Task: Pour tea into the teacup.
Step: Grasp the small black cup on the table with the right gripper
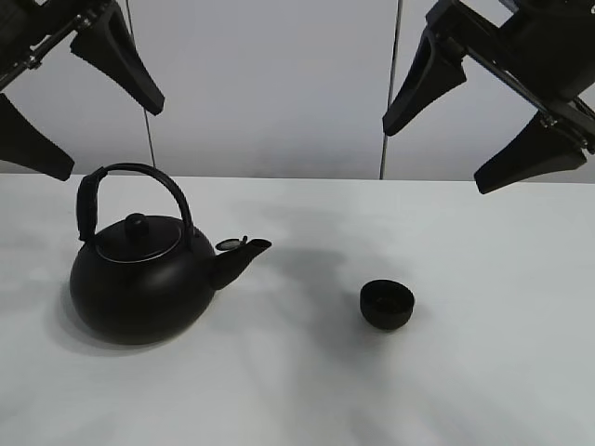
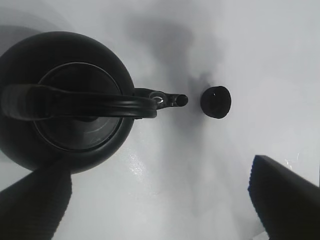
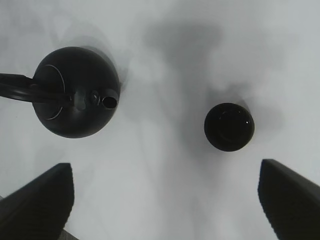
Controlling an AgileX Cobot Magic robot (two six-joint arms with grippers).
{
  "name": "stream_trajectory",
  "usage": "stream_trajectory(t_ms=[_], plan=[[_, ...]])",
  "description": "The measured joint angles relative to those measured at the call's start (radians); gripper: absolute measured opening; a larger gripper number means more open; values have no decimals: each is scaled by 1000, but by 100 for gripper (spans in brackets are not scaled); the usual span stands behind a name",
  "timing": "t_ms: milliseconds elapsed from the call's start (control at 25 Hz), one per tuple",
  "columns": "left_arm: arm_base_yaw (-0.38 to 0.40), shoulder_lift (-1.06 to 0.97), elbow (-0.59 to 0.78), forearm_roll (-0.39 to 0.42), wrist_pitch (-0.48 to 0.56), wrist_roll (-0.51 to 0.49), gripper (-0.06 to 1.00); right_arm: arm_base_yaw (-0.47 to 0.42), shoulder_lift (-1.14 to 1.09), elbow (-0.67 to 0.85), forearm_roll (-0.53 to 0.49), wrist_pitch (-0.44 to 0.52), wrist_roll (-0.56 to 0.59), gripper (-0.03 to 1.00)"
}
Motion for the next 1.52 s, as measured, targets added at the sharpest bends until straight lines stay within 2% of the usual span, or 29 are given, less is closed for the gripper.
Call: stream_trajectory(t_ms=[200, 360, 480, 680, 840, 1040, 1520], plan=[[0, 0, 0, 0, 0, 0, 69, 0, 0, 0, -5, -4, -16, 69], [0, 0, 0, 0, 0, 0, 69, 1, 0, 0, -49, -5, -70, 69], [0, 0, 0, 0, 0, 0, 69, 36, 0, 0, -198, -35, -52, 69], [0, 0, 0, 0, 0, 0, 69, 205, 44, 0, -560, -118, 179, 69], [0, 0, 0, 0, 0, 0, 69, 303, 146, 0, -683, -160, 326, 69], [0, 0, 0, 0, 0, 0, 69, 317, 257, 0, -720, -209, 408, 69], [0, 0, 0, 0, 0, 0, 69, 317, 365, -11, -739, -321, 465, 69]])
